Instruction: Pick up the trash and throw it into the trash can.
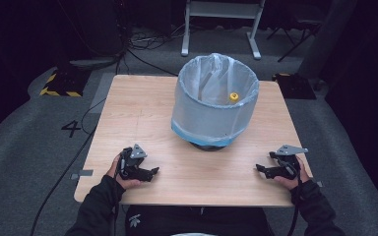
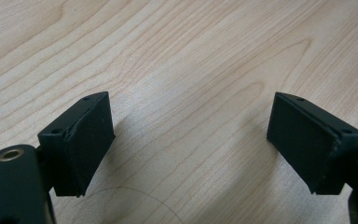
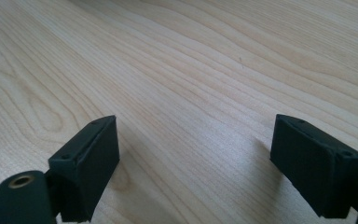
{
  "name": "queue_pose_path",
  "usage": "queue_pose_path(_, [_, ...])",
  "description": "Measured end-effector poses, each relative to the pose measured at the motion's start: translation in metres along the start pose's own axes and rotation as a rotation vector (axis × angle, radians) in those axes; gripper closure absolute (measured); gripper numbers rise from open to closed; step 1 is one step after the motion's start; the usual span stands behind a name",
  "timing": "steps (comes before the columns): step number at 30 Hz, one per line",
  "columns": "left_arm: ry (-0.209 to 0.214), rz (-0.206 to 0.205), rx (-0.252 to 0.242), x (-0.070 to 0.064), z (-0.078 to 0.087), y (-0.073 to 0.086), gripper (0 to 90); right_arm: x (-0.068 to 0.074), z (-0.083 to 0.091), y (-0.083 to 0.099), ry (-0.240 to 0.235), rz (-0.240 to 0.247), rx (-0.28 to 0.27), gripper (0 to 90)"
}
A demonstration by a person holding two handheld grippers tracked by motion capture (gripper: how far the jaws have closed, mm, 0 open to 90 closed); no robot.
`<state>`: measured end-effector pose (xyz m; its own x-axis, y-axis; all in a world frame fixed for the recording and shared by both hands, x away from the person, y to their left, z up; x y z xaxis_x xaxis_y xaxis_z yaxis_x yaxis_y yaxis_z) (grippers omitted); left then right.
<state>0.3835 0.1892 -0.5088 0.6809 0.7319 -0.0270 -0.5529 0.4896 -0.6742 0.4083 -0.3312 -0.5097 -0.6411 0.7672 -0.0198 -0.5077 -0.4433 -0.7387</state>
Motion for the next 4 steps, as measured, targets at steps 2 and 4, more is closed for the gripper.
queue_pose_path(2, [-0.002, 0.001, -0.003, -0.0001, -0.0002, -0.0001, 14.4, 0.0000, 0.0000, 0.0000, 0.000, 0.000, 0.000, 15.3])
queue_pose_path(4, [-0.003, 0.001, 0.000, -0.0001, -0.0001, 0.0000, 14.3, 0.0000, 0.0000, 0.0000, 0.000, 0.000, 0.000, 15.3])
Point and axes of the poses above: each handheld gripper's, and its own axes: z roughly backward along the jaws, y roughly out of its underside, x roughly to its left, the point moved 1 cm from there along -z, roughly forward along the jaws
